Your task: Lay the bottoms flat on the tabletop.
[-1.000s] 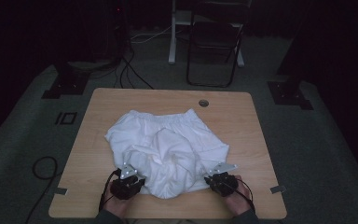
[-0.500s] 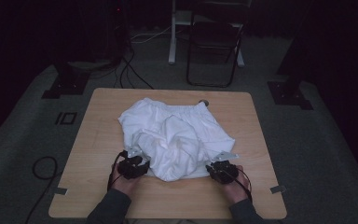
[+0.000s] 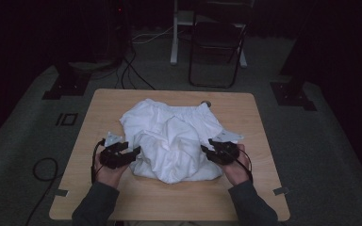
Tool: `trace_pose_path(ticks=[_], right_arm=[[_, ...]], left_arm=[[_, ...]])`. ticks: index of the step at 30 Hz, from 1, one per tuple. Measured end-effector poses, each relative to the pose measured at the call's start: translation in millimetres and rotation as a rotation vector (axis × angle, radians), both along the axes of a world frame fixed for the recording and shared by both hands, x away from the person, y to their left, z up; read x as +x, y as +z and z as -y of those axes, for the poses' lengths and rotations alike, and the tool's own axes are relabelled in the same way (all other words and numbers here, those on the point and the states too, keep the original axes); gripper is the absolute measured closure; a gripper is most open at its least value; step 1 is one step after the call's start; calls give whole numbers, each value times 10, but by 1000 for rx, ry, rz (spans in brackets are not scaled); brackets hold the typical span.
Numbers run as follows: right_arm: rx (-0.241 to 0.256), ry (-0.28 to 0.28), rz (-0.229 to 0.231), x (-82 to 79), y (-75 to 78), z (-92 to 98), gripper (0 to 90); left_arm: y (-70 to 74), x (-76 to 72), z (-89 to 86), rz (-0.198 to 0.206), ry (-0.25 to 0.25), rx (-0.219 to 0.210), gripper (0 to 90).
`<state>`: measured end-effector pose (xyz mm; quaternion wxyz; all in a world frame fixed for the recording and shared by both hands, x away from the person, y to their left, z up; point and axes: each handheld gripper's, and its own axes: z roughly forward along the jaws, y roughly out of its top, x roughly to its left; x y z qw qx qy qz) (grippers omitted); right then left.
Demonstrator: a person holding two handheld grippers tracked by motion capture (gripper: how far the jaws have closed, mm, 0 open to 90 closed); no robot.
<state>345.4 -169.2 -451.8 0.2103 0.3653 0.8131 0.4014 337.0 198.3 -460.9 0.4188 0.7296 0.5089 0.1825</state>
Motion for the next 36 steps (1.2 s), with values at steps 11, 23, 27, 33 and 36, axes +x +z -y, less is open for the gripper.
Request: trace_pose_path(ticks=[11,23,27,33,36], right_arm=[[55,-46,-75,621,-16,-388,403],[-14,2,-188,762,-222,-599,828],[-58,-43,-163,547,-178,-418,868],[-60,-91,-136,136,-130,22,870],[-45,-113,-144,-88,-185,209,871]], left_arm=[[-109,660,271,-91,27,35,231],[-387,537,413,-189,-27,76,720],[-272,282,314,-141,-33,52,778],[-196,-155,80,-88,-5,18,782],[-208,-377,-24,-79,-1,15,782]])
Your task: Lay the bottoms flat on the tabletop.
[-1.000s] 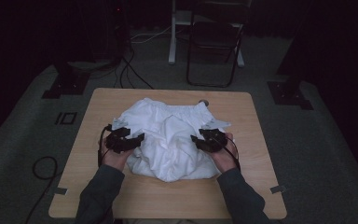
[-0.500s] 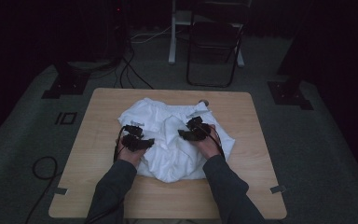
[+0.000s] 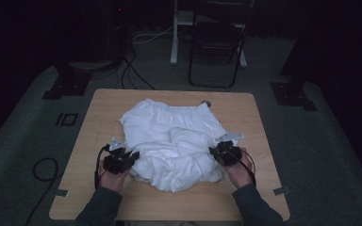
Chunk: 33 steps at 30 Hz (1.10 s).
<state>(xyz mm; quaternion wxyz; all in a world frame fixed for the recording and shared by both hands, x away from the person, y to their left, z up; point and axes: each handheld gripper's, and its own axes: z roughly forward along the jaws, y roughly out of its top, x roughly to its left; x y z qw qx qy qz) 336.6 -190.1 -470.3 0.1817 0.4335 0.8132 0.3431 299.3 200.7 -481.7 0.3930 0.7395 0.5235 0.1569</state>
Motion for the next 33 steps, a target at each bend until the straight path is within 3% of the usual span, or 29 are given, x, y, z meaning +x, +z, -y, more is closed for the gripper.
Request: trace_pose_path(ticks=[1,3,4,5,6,7,12,15,19,20,23,28,33], right_arm=[[4,-8,-3,-71,-23,53,871],[-2,-20,-2,-217,-60,149,871],[-2,-20,-2,-217,-60,149,871],[-16,-40,0,-365,-81,238,870],[-19,-46,4,-441,-86,281,871],[-24,-53,4,-513,-92,320,870],[-60,-92,-3,-759,-157,494,870],[-55,-115,-26,-838,-201,569,868],[-44,-85,-64,-852,-232,607,785],[-24,-72,-35,-840,-200,598,655],[-12,-63,20,-777,-76,555,568],[-7,-40,75,-655,117,445,527],[-6,-52,142,-574,341,379,489]], left_arm=[[0,0,0,0,0,0,783],[-49,-196,-98,-4,15,-18,785],[-49,-196,-98,-4,15,-18,786],[-103,-312,-165,-16,25,-35,787],[-103,-312,-165,-16,25,-35,788],[-177,-408,-215,-39,36,-33,788],[-354,-525,-305,-94,60,-26,784],[-370,-539,-333,-100,67,-34,760],[-286,-537,-358,-65,53,-55,633],[-202,-531,-362,-39,49,-63,609],[-76,-499,-334,2,39,-55,563],[52,-420,-298,39,43,-42,526],[215,-384,-342,92,64,-45,498]])
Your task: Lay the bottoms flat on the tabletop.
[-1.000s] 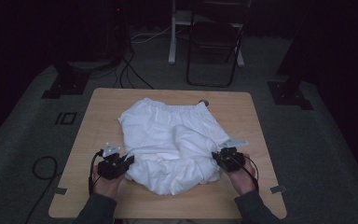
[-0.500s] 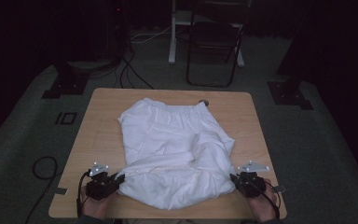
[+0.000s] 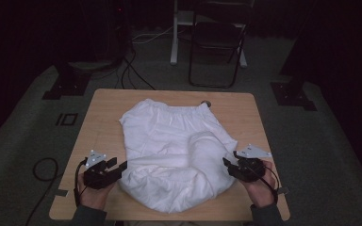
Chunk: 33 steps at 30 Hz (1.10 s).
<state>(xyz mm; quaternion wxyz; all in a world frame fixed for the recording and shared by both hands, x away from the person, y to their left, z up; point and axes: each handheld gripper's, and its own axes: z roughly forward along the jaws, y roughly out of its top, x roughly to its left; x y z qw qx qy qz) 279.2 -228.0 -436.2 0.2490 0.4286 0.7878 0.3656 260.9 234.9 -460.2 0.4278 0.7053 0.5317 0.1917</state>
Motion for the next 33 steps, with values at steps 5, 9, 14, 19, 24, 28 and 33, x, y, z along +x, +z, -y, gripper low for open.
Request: trace_pose_path(ticks=[5,9,14,19,24,28,33], right_arm=[[7,39,17,131,82,-94,453],[20,88,19,292,29,-263,443],[5,112,-6,546,-70,-537,416],[-27,115,-26,779,-188,-752,381],[-58,107,-68,941,-326,-891,295],[-98,95,-124,1050,-475,-957,231],[-167,86,-192,1095,-657,-1004,339]], left_arm=[[64,151,77,7,-31,18,474],[22,381,342,-9,-102,47,432],[-53,608,690,-33,-185,61,402],[-132,756,968,-53,-236,91,397],[-248,874,1102,-86,-261,107,361],[-407,932,1205,-139,-281,131,309],[-615,934,1316,-208,-271,202,362]])
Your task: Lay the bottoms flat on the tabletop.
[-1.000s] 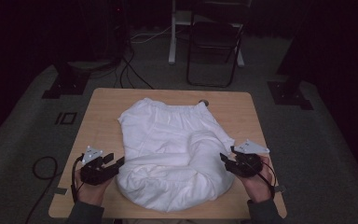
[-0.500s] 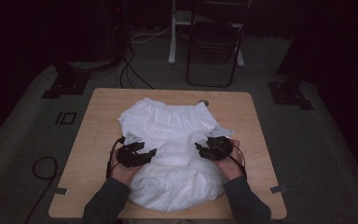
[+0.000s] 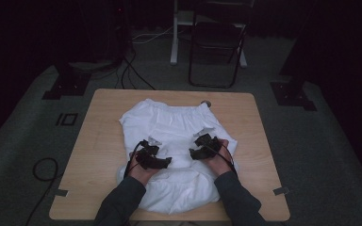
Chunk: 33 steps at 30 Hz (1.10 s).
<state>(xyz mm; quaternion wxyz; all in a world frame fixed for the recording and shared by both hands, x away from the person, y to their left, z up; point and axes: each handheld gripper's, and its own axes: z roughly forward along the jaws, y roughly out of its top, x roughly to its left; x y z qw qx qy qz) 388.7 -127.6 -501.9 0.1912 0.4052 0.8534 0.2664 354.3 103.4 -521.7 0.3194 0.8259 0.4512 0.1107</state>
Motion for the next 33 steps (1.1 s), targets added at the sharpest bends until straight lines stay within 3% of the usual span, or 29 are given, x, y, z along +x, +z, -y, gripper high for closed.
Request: trace_pose_path(ticks=[2,4,6,9,13,17,22,25,30,33], right_arm=[[-15,-18,-21,-7,-58,44,495],[10,-44,-38,-44,-84,140,654],[28,-84,-34,-129,-68,275,732],[19,-126,4,-285,-16,446,761],[1,-190,33,-522,6,761,781],[13,-250,28,-728,-18,1096,782],[16,-301,22,-945,-53,1408,780],[9,-325,16,-1025,-73,1526,780],[14,-359,4,-1090,-115,1670,781],[21,-372,2,-1095,-116,1697,778]], left_arm=[[-23,-17,-20,-8,6,-12,566],[8,-43,-80,-5,24,-48,752],[53,-89,-139,13,29,-64,834],[88,-167,-241,36,46,-61,855],[122,-290,-494,53,99,-88,860],[155,-432,-820,68,167,-94,859],[142,-565,-1194,76,261,-66,857],[112,-637,-1396,72,316,-56,856],[44,-765,-1651,57,391,0,851],[17,-806,-1727,50,414,-13,831]])
